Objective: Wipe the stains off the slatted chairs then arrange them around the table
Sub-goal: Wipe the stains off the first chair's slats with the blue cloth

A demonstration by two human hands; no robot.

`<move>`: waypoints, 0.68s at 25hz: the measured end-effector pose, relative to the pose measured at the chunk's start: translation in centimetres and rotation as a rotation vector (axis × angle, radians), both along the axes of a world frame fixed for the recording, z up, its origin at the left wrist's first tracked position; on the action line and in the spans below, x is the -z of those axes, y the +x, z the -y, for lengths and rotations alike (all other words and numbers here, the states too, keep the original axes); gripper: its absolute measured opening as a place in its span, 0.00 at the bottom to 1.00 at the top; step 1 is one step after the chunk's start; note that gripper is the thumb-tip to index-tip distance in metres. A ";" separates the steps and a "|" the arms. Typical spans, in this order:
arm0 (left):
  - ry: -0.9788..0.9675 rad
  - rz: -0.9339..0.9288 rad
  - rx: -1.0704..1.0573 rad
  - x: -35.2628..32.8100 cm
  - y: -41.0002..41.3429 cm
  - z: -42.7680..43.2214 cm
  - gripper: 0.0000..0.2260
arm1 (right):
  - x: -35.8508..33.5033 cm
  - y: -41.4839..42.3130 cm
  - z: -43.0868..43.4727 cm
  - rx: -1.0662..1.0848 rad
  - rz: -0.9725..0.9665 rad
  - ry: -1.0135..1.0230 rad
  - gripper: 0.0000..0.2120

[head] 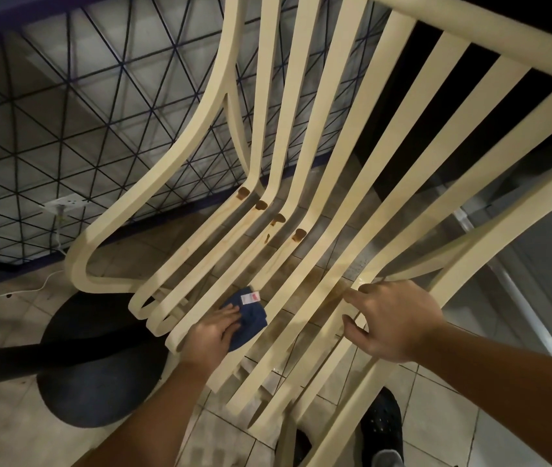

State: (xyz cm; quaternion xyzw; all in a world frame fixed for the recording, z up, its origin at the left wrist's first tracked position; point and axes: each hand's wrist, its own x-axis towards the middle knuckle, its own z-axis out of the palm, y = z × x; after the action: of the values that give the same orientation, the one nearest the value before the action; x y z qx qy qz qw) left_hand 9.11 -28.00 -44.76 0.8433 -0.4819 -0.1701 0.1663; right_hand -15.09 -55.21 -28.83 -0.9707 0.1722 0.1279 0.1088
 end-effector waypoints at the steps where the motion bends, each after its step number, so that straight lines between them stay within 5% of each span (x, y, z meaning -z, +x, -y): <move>1: -0.001 0.025 -0.007 0.1 -0.3 -0.8 0.15 | -0.1 0.0 0.0 0.001 -0.001 -0.001 0.30; 6: 0.223 0.157 0.138 1.4 -0.5 -1.4 0.22 | -0.2 0.0 0.0 -0.001 -0.012 0.006 0.29; 10: 0.018 0.192 0.198 2.9 0.4 -2.5 0.21 | -0.3 0.1 0.0 0.001 -0.032 0.005 0.28; 17: 0.023 0.229 0.304 3.5 1.3 -1.4 0.25 | -0.7 0.3 0.0 0.002 -0.050 0.022 0.27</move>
State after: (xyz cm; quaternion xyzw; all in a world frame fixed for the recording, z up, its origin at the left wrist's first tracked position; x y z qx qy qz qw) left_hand 10.41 -26.64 -48.26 0.7765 -0.6176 -0.1017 0.0731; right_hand -14.81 -55.20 -28.10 -0.9658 0.1743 0.1537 0.1153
